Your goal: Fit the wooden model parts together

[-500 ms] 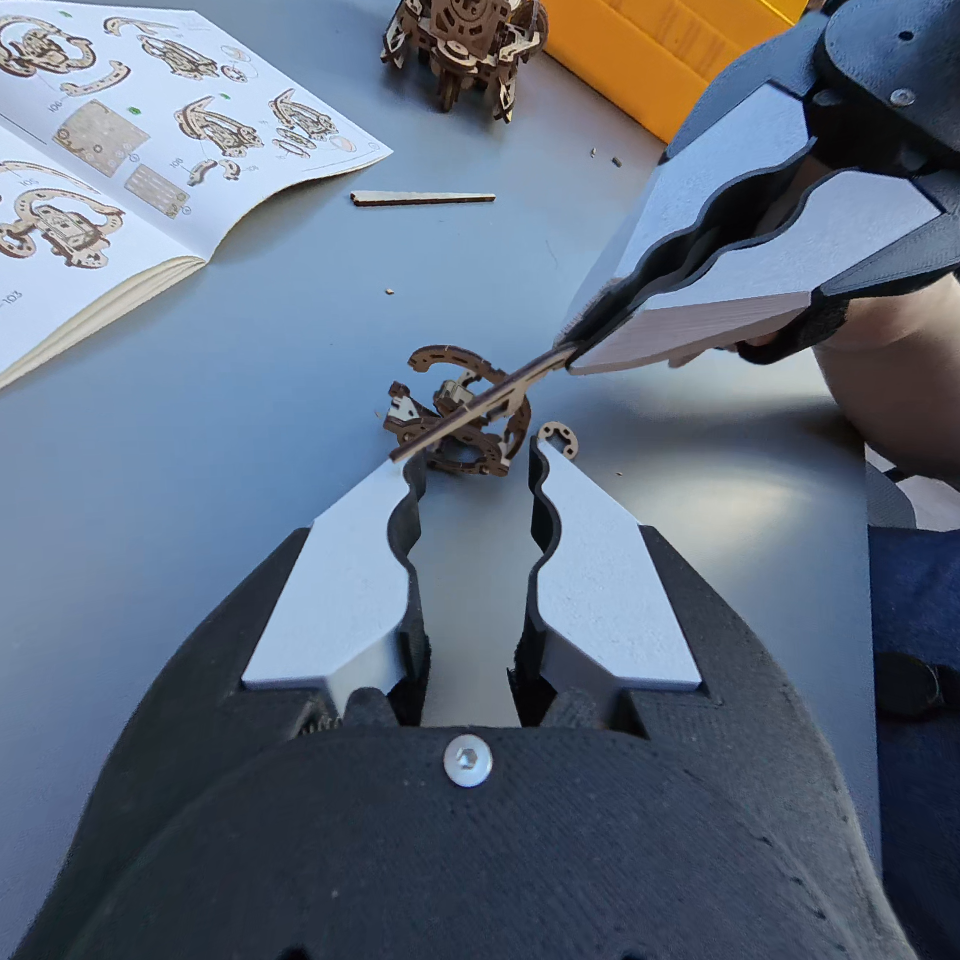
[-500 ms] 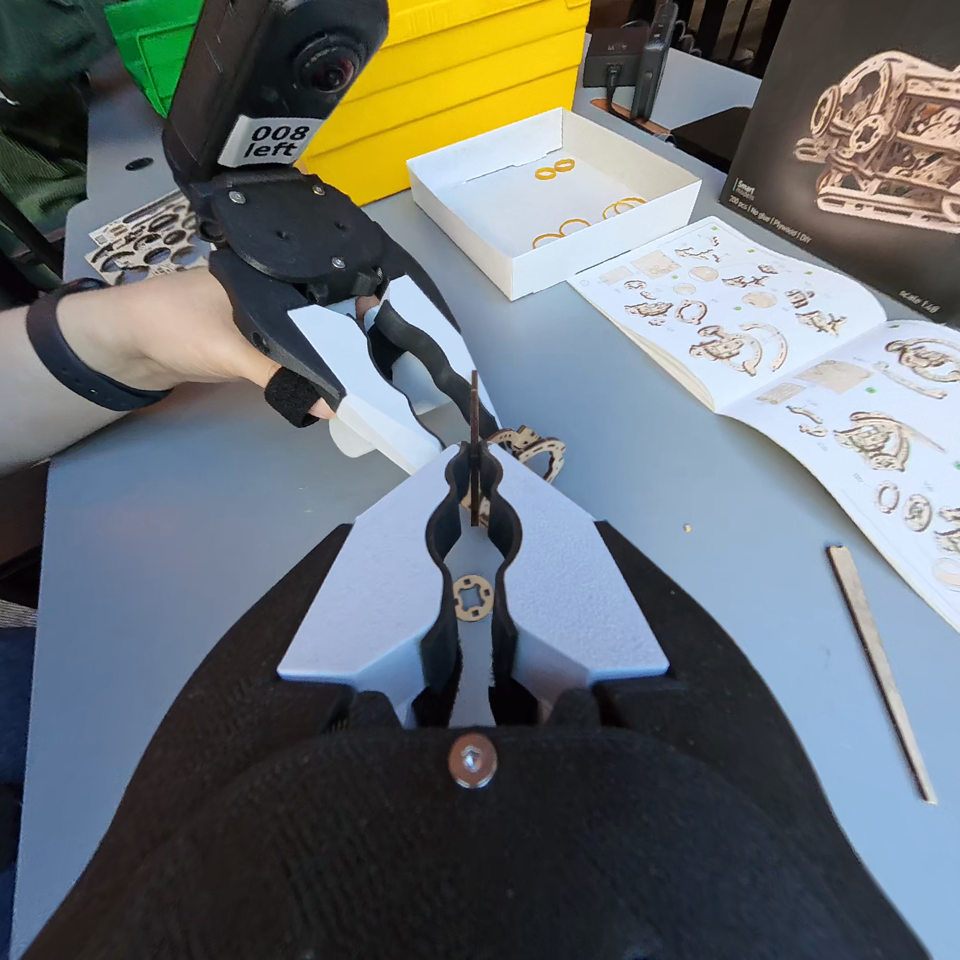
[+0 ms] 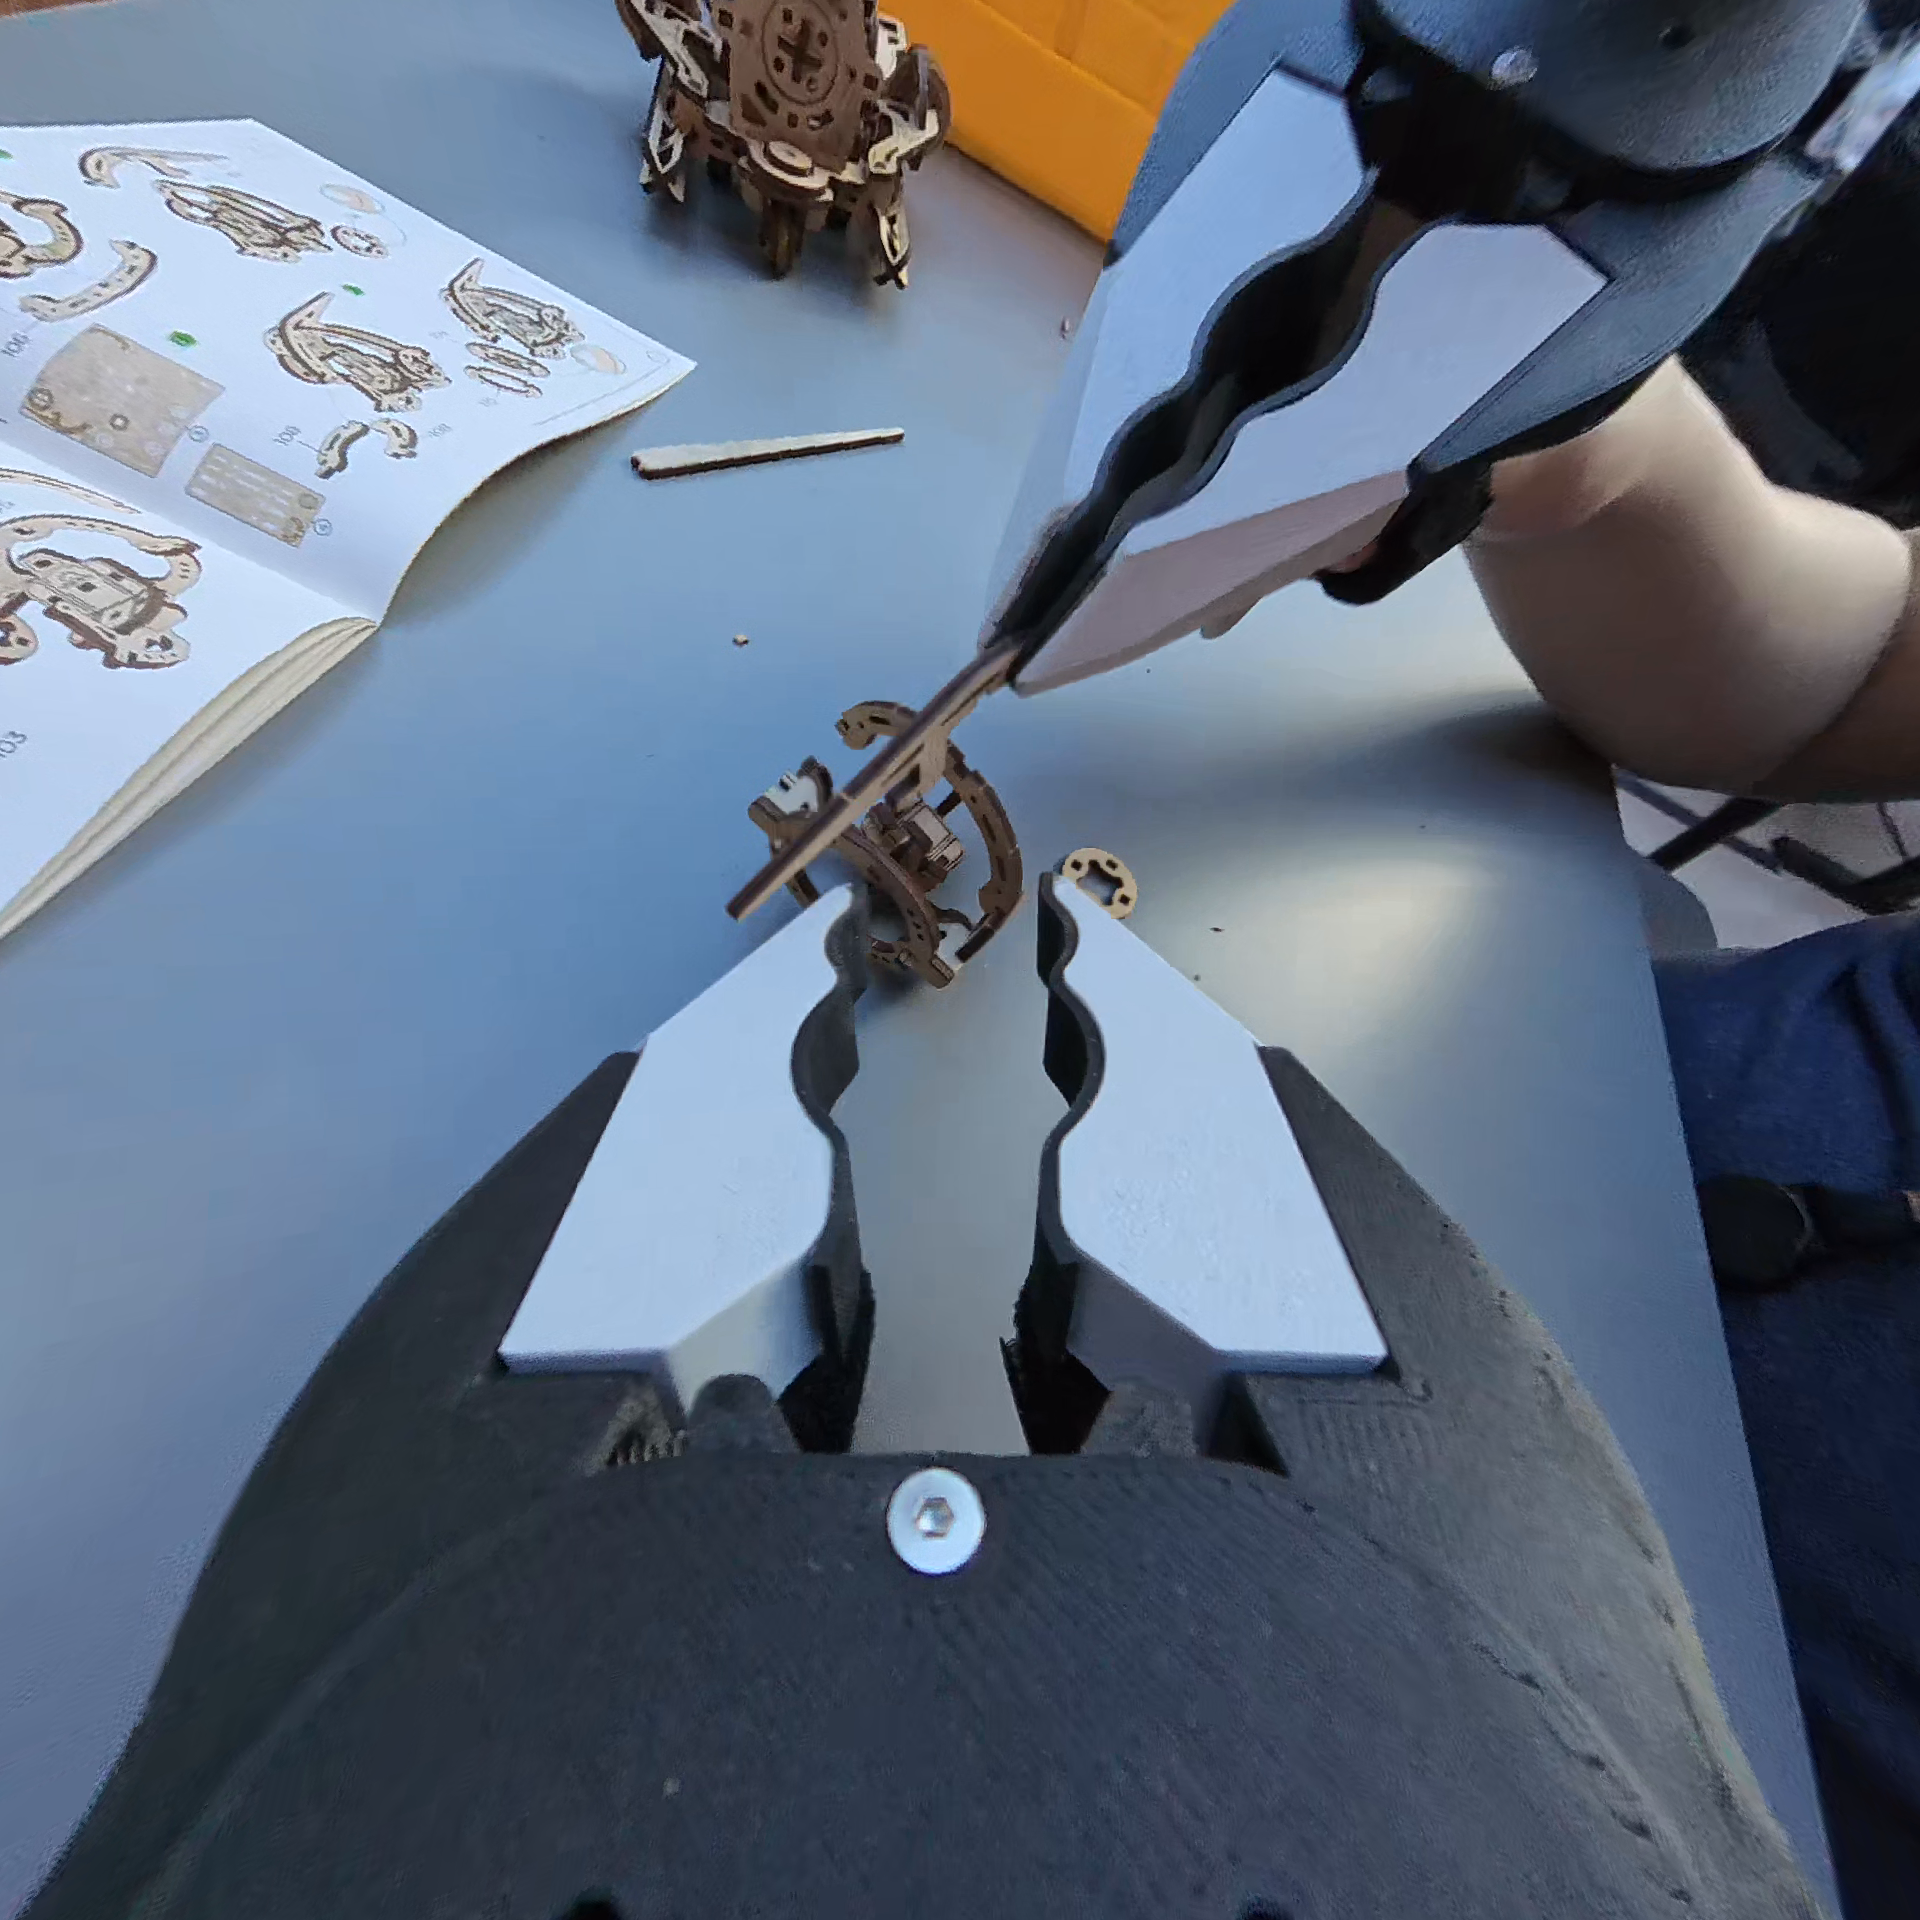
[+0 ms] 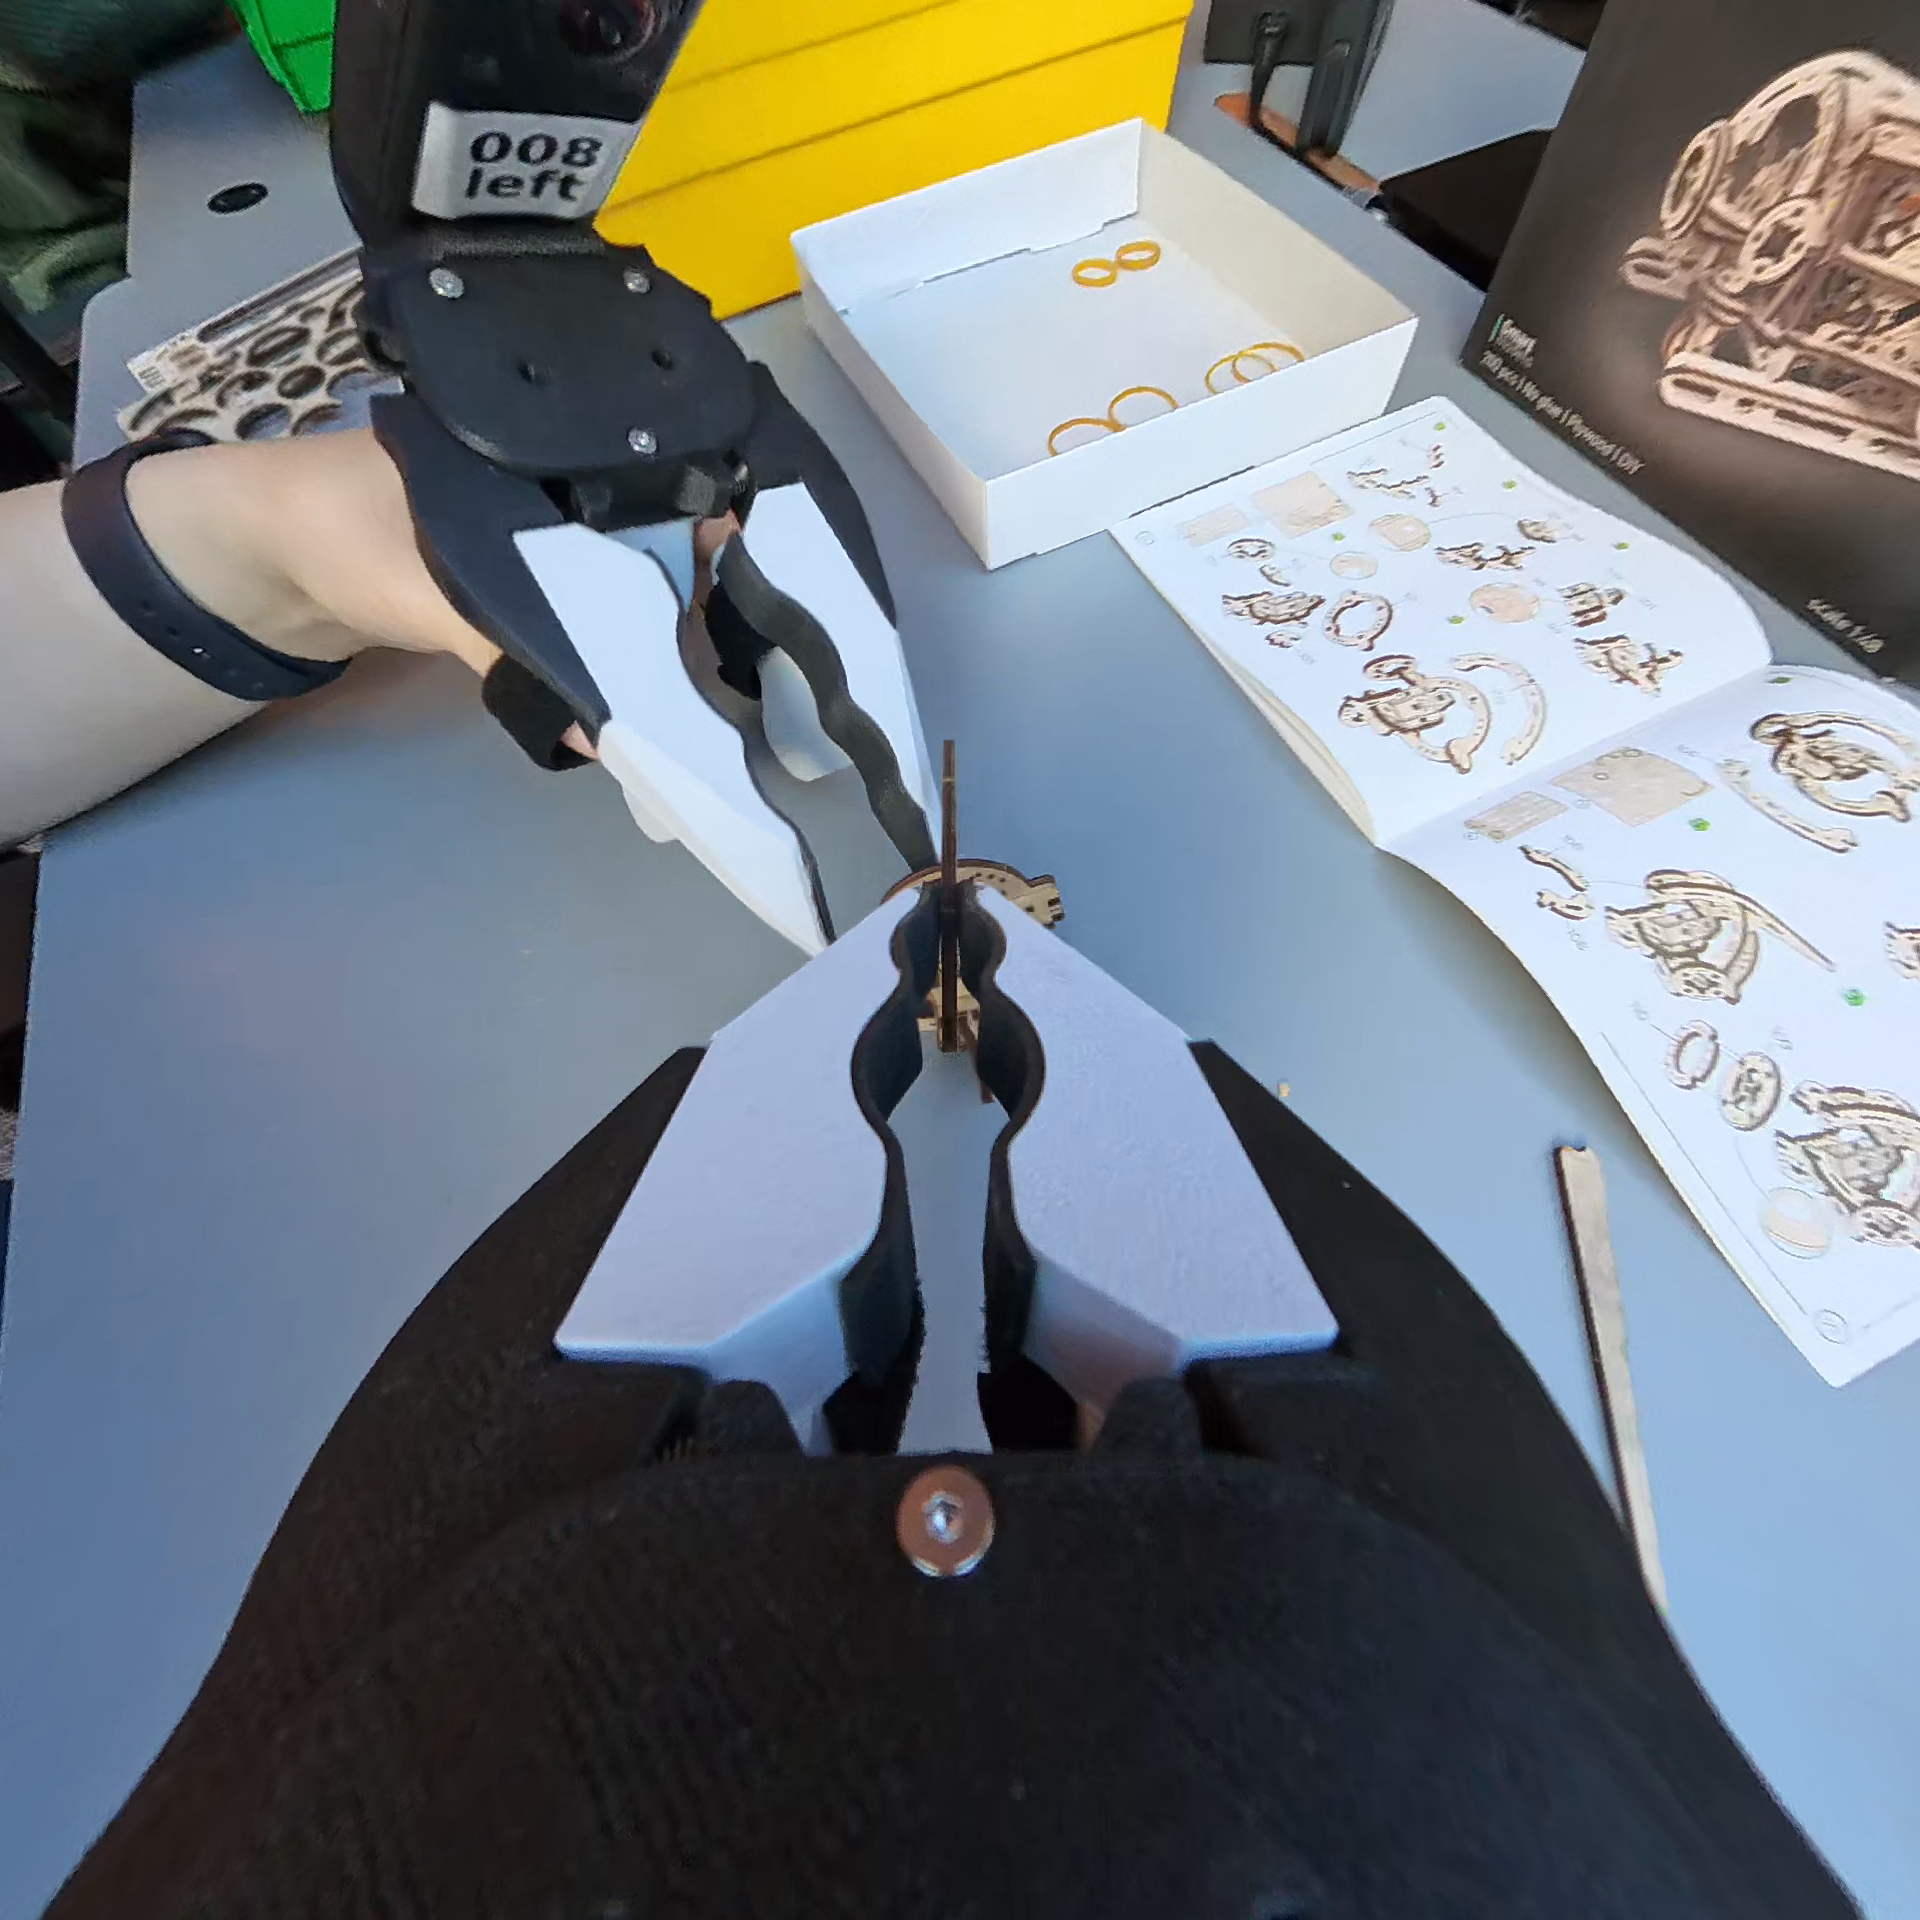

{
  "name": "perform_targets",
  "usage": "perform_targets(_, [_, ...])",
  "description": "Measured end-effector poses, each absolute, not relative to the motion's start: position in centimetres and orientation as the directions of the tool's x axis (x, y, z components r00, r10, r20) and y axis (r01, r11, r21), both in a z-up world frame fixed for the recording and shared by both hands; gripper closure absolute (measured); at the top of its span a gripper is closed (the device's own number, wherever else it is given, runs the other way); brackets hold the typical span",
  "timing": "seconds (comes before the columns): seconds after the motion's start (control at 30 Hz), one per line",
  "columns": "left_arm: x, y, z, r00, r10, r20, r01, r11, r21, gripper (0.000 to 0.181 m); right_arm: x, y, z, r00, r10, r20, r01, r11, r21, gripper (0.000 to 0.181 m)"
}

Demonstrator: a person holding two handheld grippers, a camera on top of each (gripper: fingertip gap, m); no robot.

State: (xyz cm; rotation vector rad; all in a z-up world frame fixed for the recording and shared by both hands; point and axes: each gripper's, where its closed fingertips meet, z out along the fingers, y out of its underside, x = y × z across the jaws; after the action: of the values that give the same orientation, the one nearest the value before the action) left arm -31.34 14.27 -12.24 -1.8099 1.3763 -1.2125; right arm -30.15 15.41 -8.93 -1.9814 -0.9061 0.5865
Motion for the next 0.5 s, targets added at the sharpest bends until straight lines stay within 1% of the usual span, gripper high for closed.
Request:
perform_targets(0.03, [-31.4, 14.4, -12.0, 0.067, -0.939, 0.338, -0.423, -0.333, -0.842, 0.155, -30.3, 15.4, -9.0, 0.614, 0.786, -0.071, 0.379, -0.373, -0.847, 0.18])
perform_targets(0.1, [-31.5, 14.8, -11.8, 0.082, -0.929, 0.36, -0.404, -0.361, -0.841, 0.159, -30.4, 15.4, -9.4, 0.601, 0.796, -0.075, 0.4, -0.38, -0.834, 0.18])
perform_targets(0.17, [-31.4, 14.8, -12.1, 0.089, -0.924, 0.372, -0.418, -0.373, -0.828, 0.159, -30.4, 15.5, -9.5, 0.589, 0.805, -0.065, 0.422, -0.375, -0.826, 0.18])
perform_targets(0.3, [-31.2, 15.0, -13.1, 0.13, -0.934, 0.332, -0.465, -0.353, -0.812, 0.163, -30.3, 15.6, -9.9, 0.582, 0.812, -0.047, 0.455, -0.373, -0.809, 0.181])
perform_targets(0.4, [-31.1, 14.9, -13.7, 0.15, -0.943, 0.298, -0.495, -0.333, -0.803, 0.175, -30.5, 15.3, -10.0, 0.579, 0.814, -0.058, 0.447, -0.376, -0.812, 0.18])
perform_targets(0.5, [-31.0, 14.9, -13.6, 0.159, -0.943, 0.292, -0.488, -0.332, -0.807, 0.176, -30.6, 15.4, -10.0, 0.592, 0.804, -0.054, 0.431, -0.372, -0.822, 0.18])
